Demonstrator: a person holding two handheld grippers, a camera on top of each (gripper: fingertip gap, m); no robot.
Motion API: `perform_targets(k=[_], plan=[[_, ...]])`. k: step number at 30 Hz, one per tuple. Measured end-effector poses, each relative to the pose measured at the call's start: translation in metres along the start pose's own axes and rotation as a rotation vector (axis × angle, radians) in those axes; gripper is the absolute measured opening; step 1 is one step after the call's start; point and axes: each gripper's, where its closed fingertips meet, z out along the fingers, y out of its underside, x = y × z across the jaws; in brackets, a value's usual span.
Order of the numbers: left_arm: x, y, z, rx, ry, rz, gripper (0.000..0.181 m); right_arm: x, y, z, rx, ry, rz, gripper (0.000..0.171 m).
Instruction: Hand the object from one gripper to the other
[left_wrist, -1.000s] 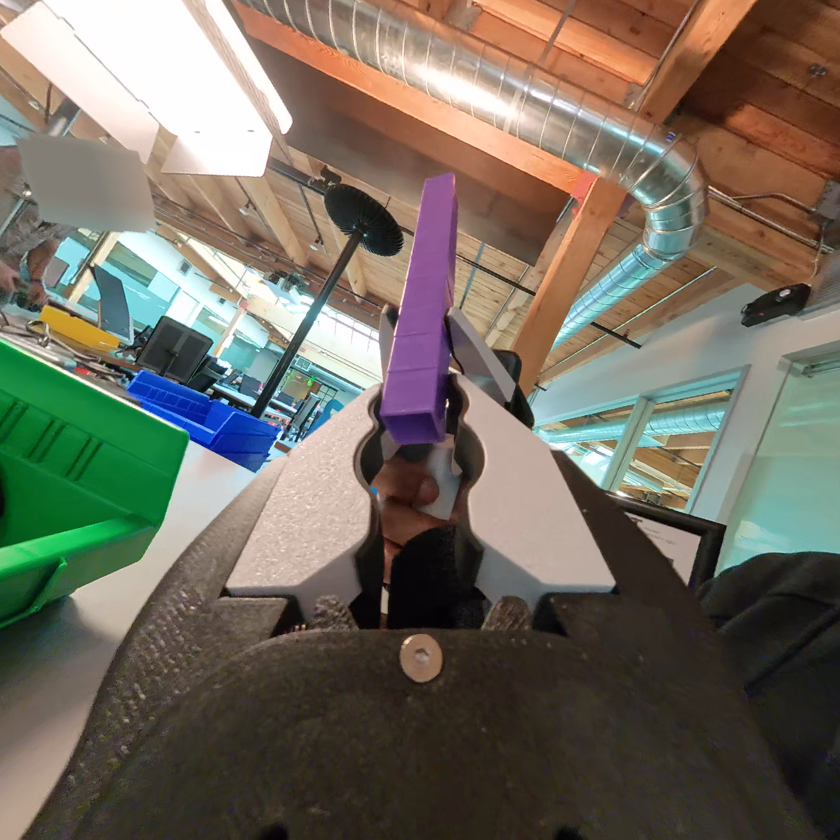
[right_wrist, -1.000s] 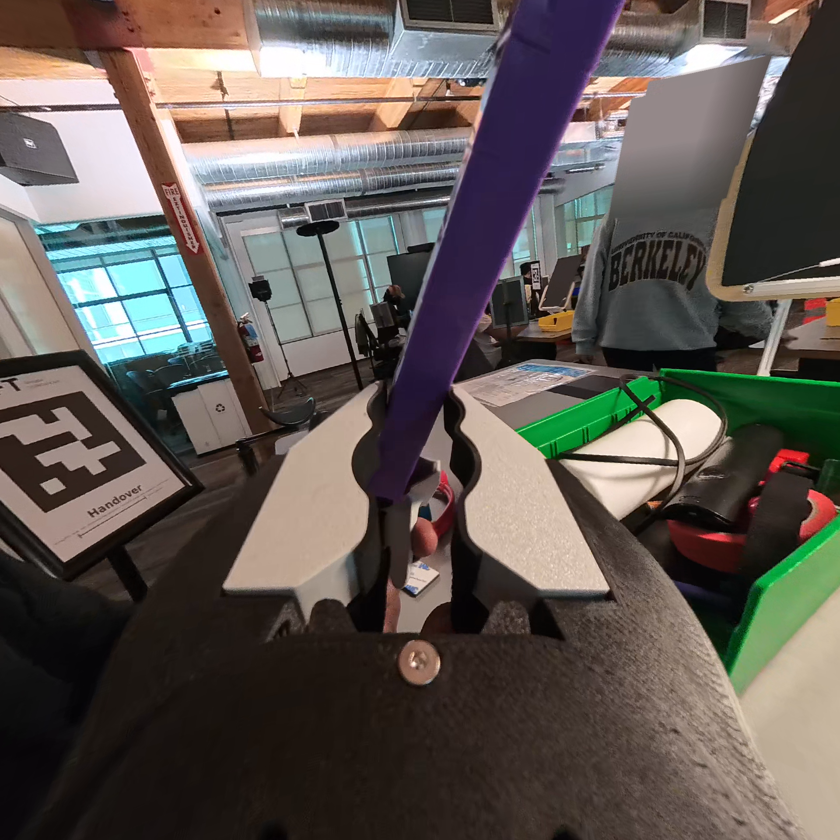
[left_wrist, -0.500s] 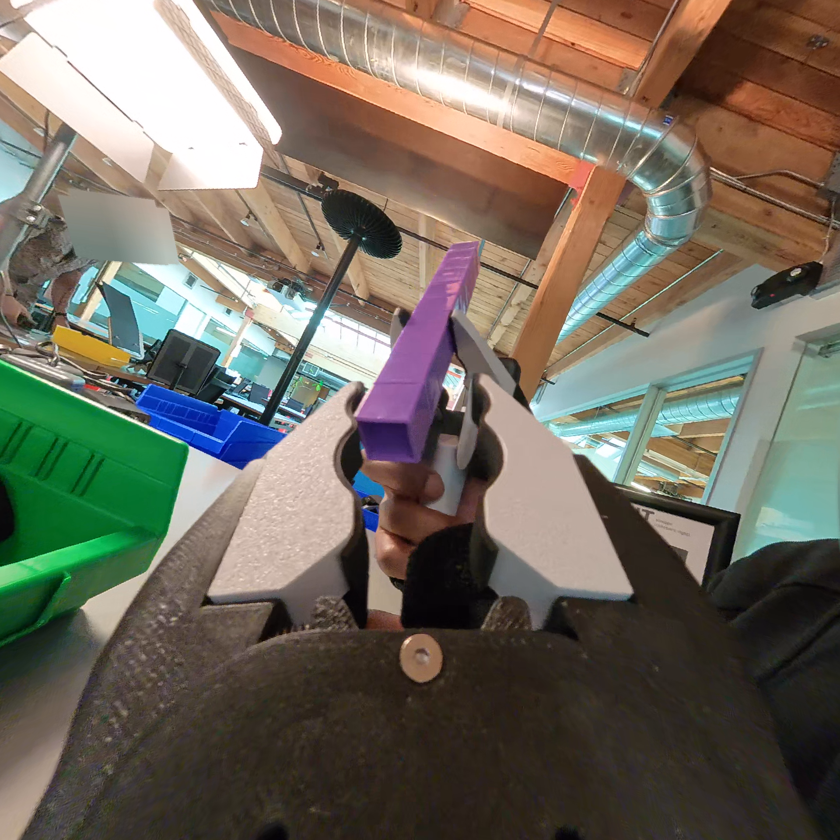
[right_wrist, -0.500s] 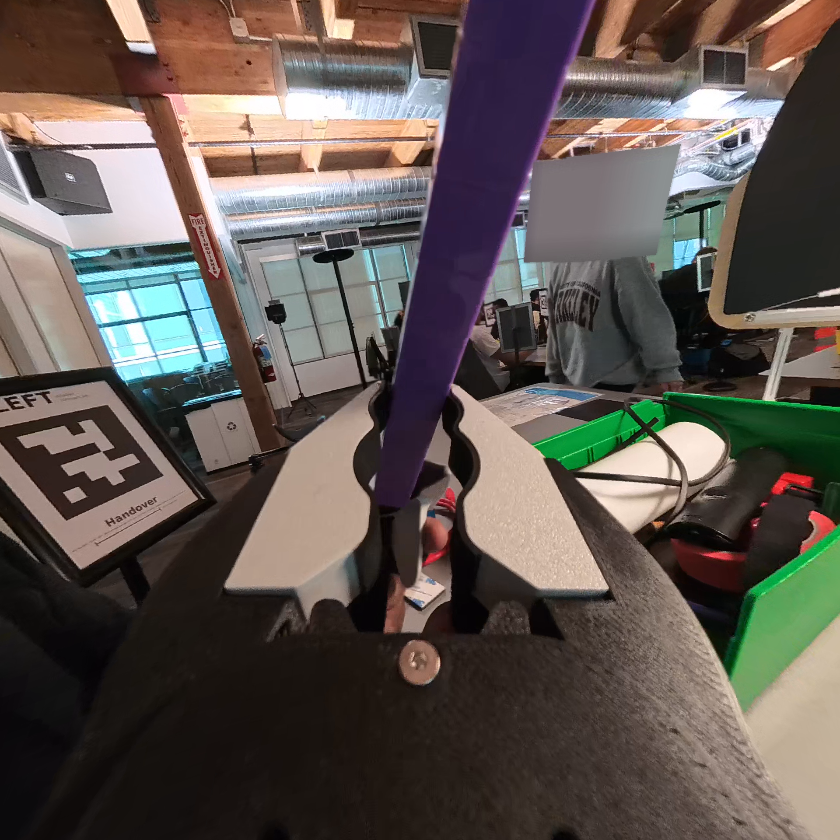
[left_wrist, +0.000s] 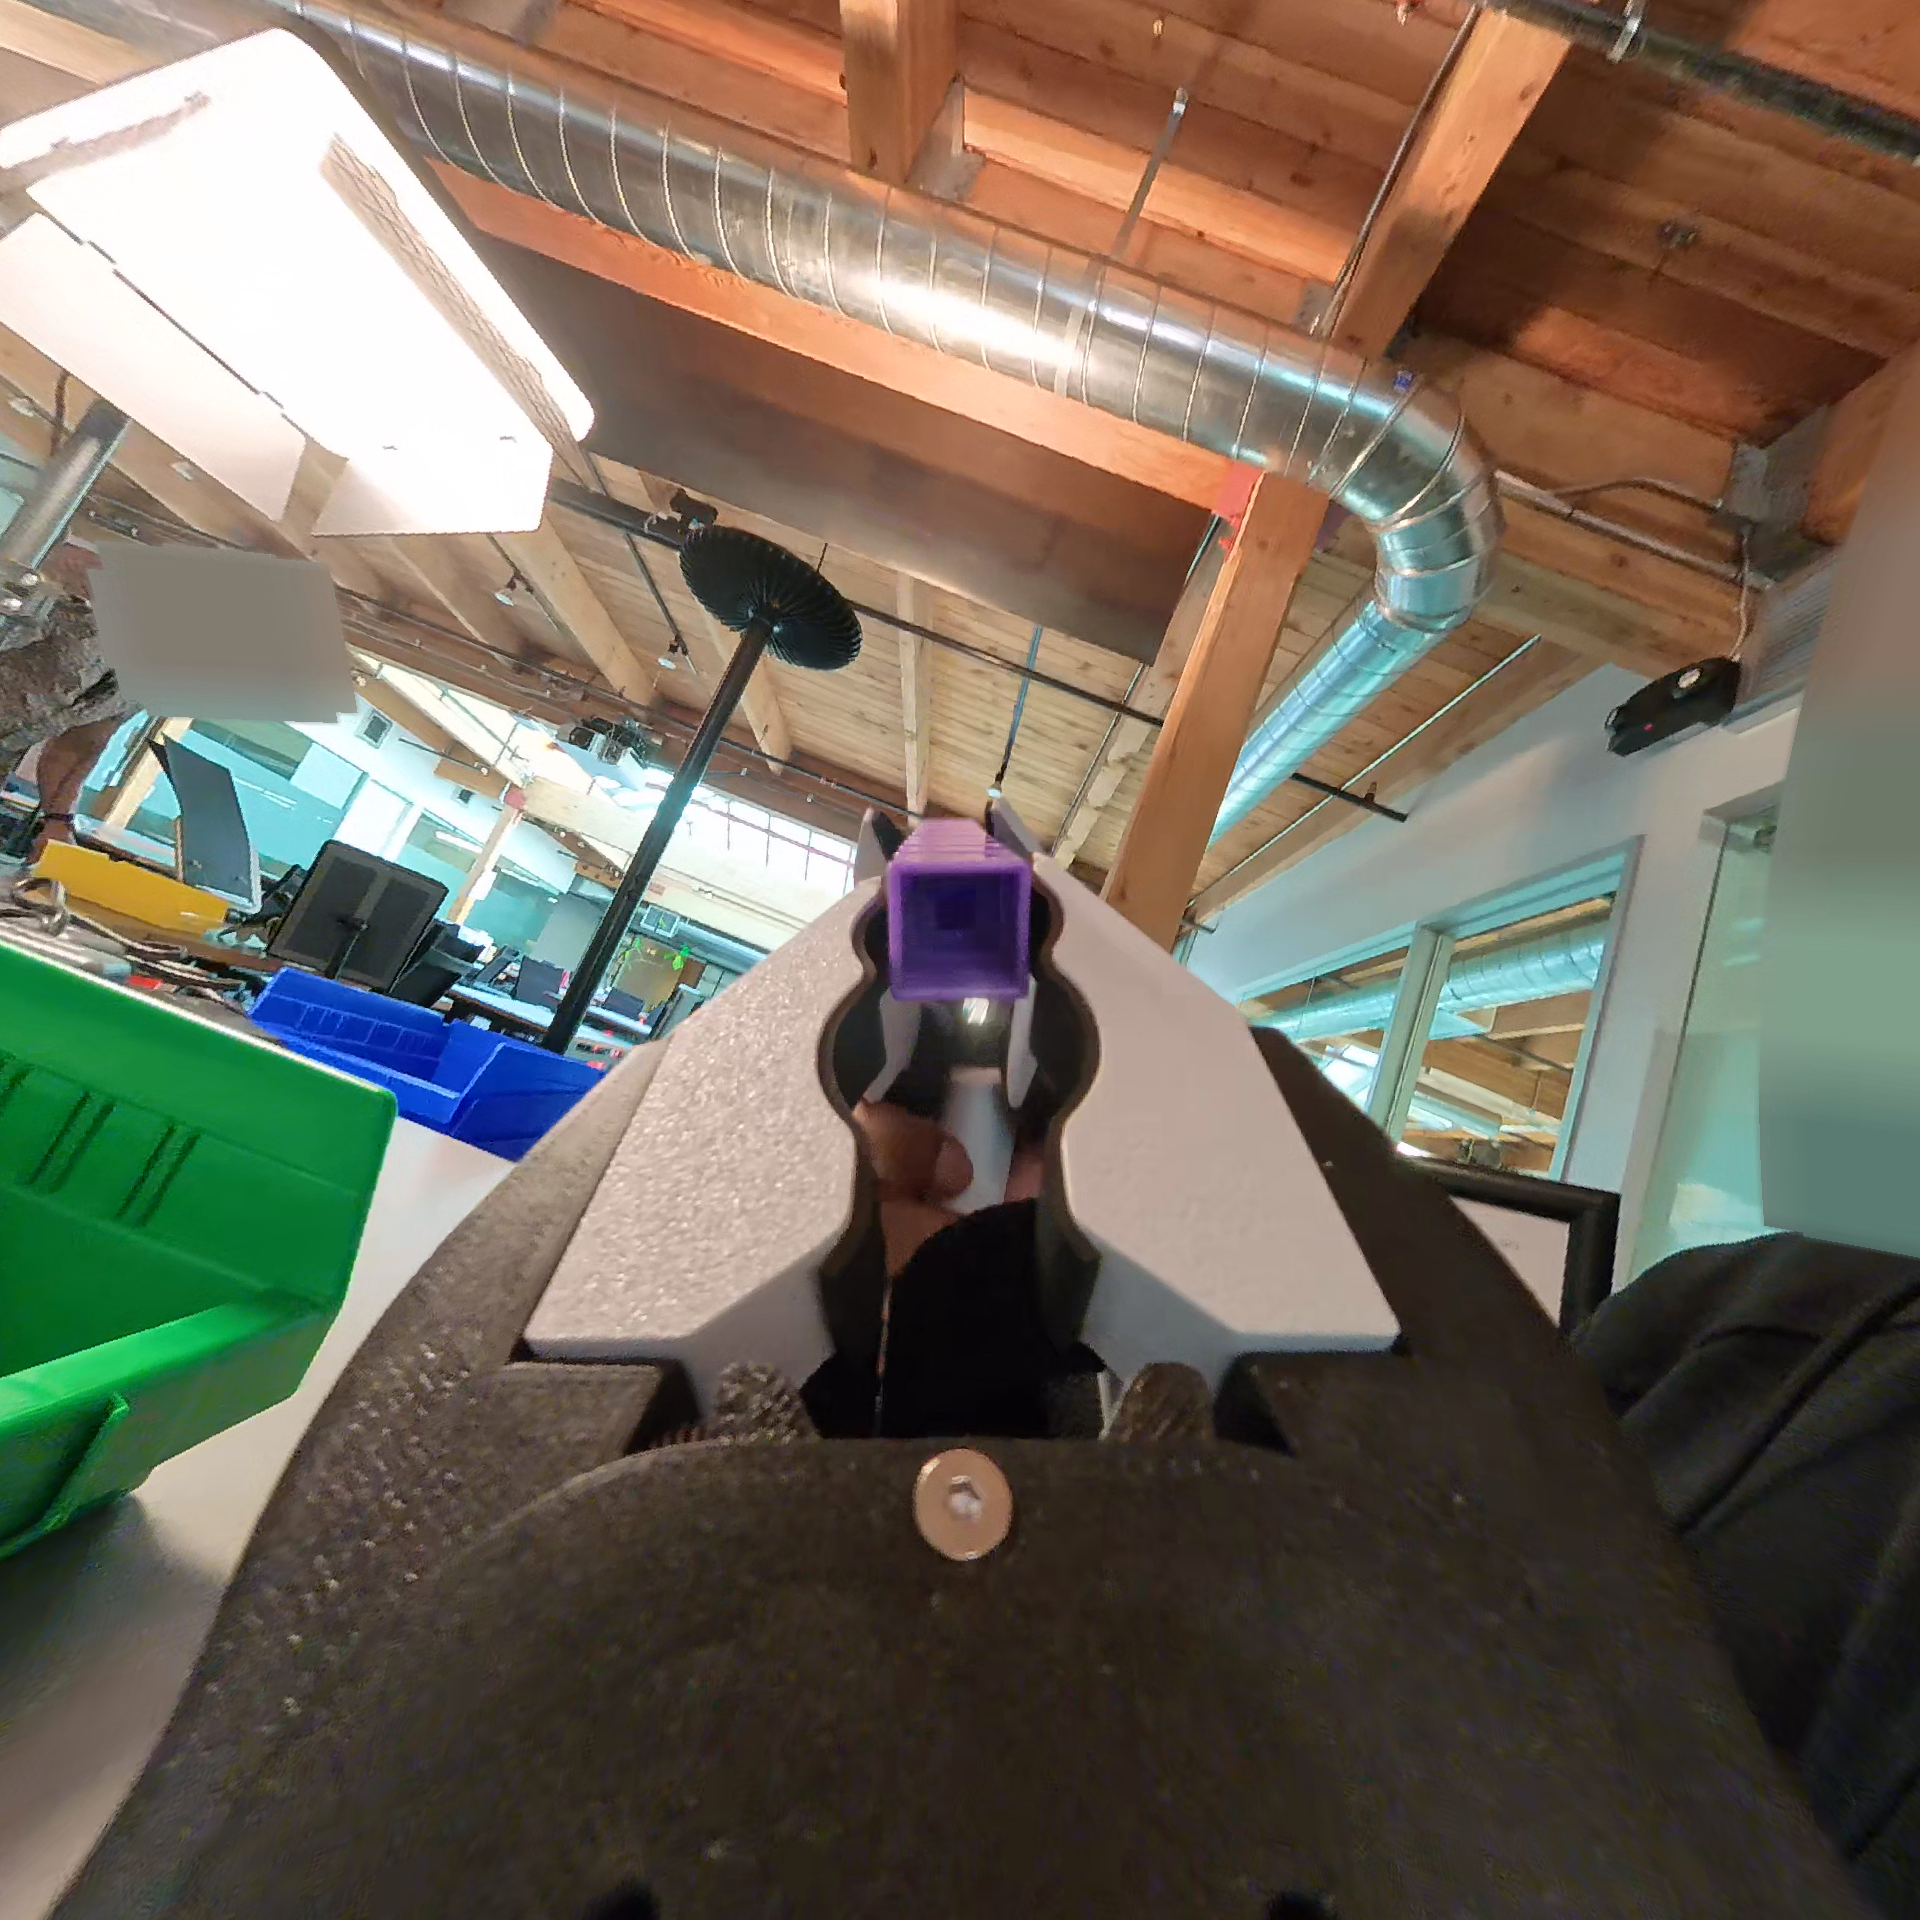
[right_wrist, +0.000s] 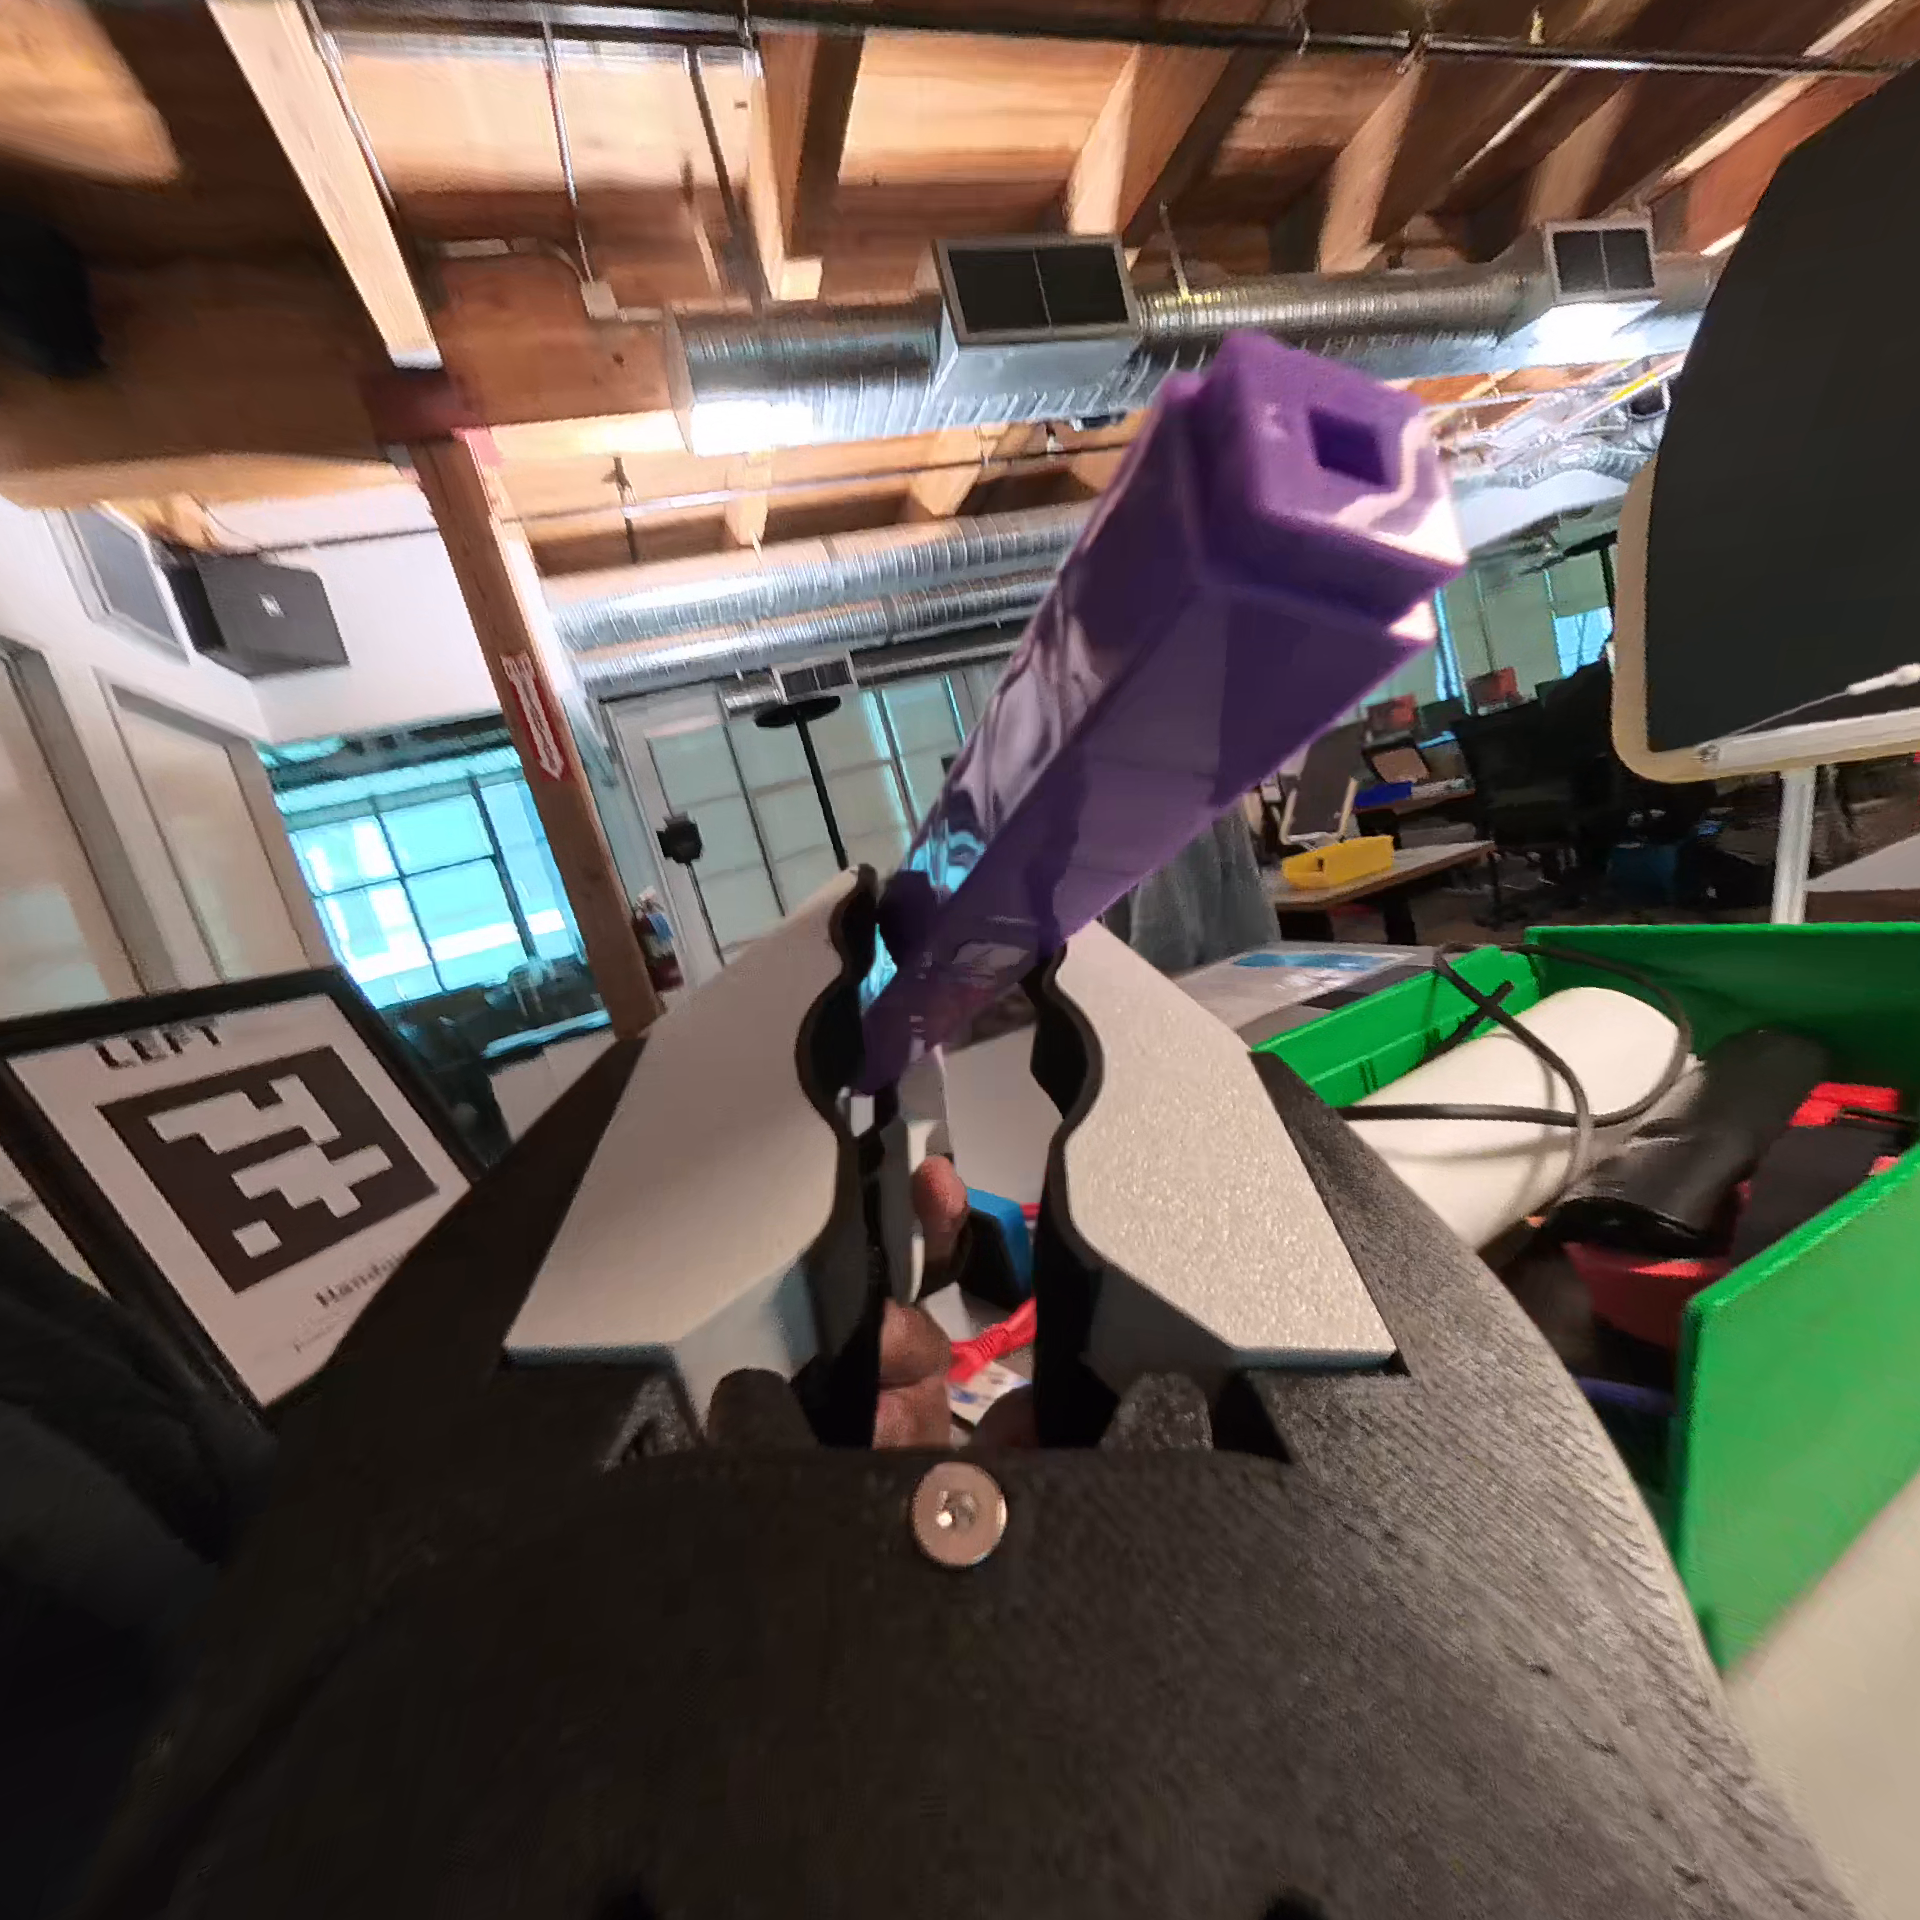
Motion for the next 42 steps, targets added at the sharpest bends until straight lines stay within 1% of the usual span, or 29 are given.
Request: perform_targets(k=[2, 4, 5, 6, 8, 10, 11, 12, 13, 16, 17, 19, 20, 21, 23, 25, 26, 27, 28, 31, 32, 33, 35, 37, 39, 40, 42], plan=[[0.000, -0.003, 0.000, 0.022, 0.006, -0.016, 0.024, -0.002, 0.003, 0.003, 0.043, -0.006, 0.041, 0.026], [0.000, 0.000, 0.002, 0.007, 0.006, -0.029, 0.030, -0.005, 0.013, 0.009, 0.047, -0.007, 0.058, 0.025], [0.000, 0.003, 0.002, -0.005, 0.002, -0.025, 0.029, -0.008, 0.019, 0.012, 0.033, -0.014, 0.061, 0.025], [0.000, 0.003, 0.002, -0.005, -0.002, -0.014, 0.023, -0.012, 0.024, 0.015, 0.022, -0.027, 0.064, 0.026], [0.002, -0.003, -0.001, 0.014, 0.010, 0.004, 0.022, -0.015, 0.027, 0.017, -0.001, -0.045, 0.057, 0.025], [0.001, -0.006, -0.003, 0.024, -0.004, 0.030, 0.022, -0.011, 0.026, 0.015, -0.035, -0.042, 0.024, 0.034], [0.001, -0.010, -0.005, 0.041, -0.009, 0.037, 0.022, -0.009, 0.024, 0.012, -0.039, -0.043, 0.013, 0.034], [0.002, -0.012, -0.006, 0.051, -0.001, 0.030, 0.022, -0.009, 0.022, 0.009, -0.044, -0.054, 0.011, 0.033], [0.001, -0.011, -0.005, 0.049, 0.003, 0.018, 0.022, -0.010, 0.022, 0.007, -0.052, -0.071, 0.015, 0.027], [-0.002, -0.008, -0.002, 0.039, -0.011, -0.006, 0.023, -0.008, 0.022, 0.005, -0.017, -0.059, 0.033, 0.025], [-0.004, -0.007, -0.002, 0.033, -0.026, -0.002, 0.023, -0.008, 0.024, 0.006, -0.010, -0.051, 0.042, 0.025], [-0.005, -0.001, 0.001, 0.001, -0.044, 0.015, 0.035, -0.008, 0.033, 0.008, -0.004, -0.042, 0.060, 0.024], [-0.005, 0.001, 0.002, -0.007, -0.053, 0.030, 0.033, -0.010, 0.037, 0.010, 0.001, -0.046, 0.071, 0.025], [-0.005, 0.001, 0.002, -0.011, -0.056, 0.044, 0.024, -0.011, 0.040, 0.011, 0.009, -0.051, 0.085, 0.025], [-0.003, -0.002, 0.000, -0.004, -0.050, 0.070, 0.025, -0.011, 0.043, 0.011, 0.007, -0.049, 0.095, 0.028], [-0.005, -0.003, -0.001, -0.007, -0.070, 0.109, 0.022, -0.002, 0.038, 0.006, 0.042, -0.001, 0.082, 0.039], [-0.003, -0.003, -0.001, -0.008, -0.067, 0.121, 0.022, 0.000, 0.034, 0.001, 0.069, 0.001, 0.088, 0.039], [-0.002, -0.003, -0.001, -0.011, -0.063, 0.124, 0.022, 0.000, 0.031, -0.002, 0.086, -0.016, 0.103, 0.032], [-0.003, -0.001, 0.000, -0.019, -0.065, 0.120, 0.023, -0.001, 0.030, -0.005, 0.097, -0.027, 0.117, 0.029], [-0.005, 0.004, 0.002, -0.034, -0.073, 0.087, 0.023, 0.000, 0.029, -0.008, 0.140, -0.012, 0.127, 0.026], [-0.008, 0.006, 0.003, -0.048, -0.091, 0.085, 0.026, 0.000, 0.030, -0.007, 0.143, -0.011, 0.129, 0.025], [-0.010, 0.012, 0.004, -0.078, -0.102, 0.091, 0.030, -0.002, 0.034, -0.005, 0.133, -0.012, 0.128, 0.025], [-0.009, 0.020, 0.007, -0.123, -0.114, 0.132, 0.028, -0.005, 0.040, -0.002, 0.119, -0.020, 0.130, 0.026], [-0.006, 0.020, 0.007, -0.131, -0.103, 0.178, 0.026, -0.007, 0.041, -0.002, 0.123, -0.035, 0.142, 0.026], [-0.005, 0.019, 0.006, -0.129, -0.104, 0.202, 0.023, -0.003, 0.038, -0.004, 0.116, -0.015, 0.114, 0.035], [-0.004, 0.015, 0.005, -0.113, -0.105, 0.216, 0.025, 0.001, 0.033, -0.008, 0.134, -0.004, 0.104, 0.039], [-0.002, 0.009, 0.003, -0.084, -0.100, 0.224, 0.023, 0.005, 0.023, -0.015, 0.173, -0.013, 0.120, 0.034]])
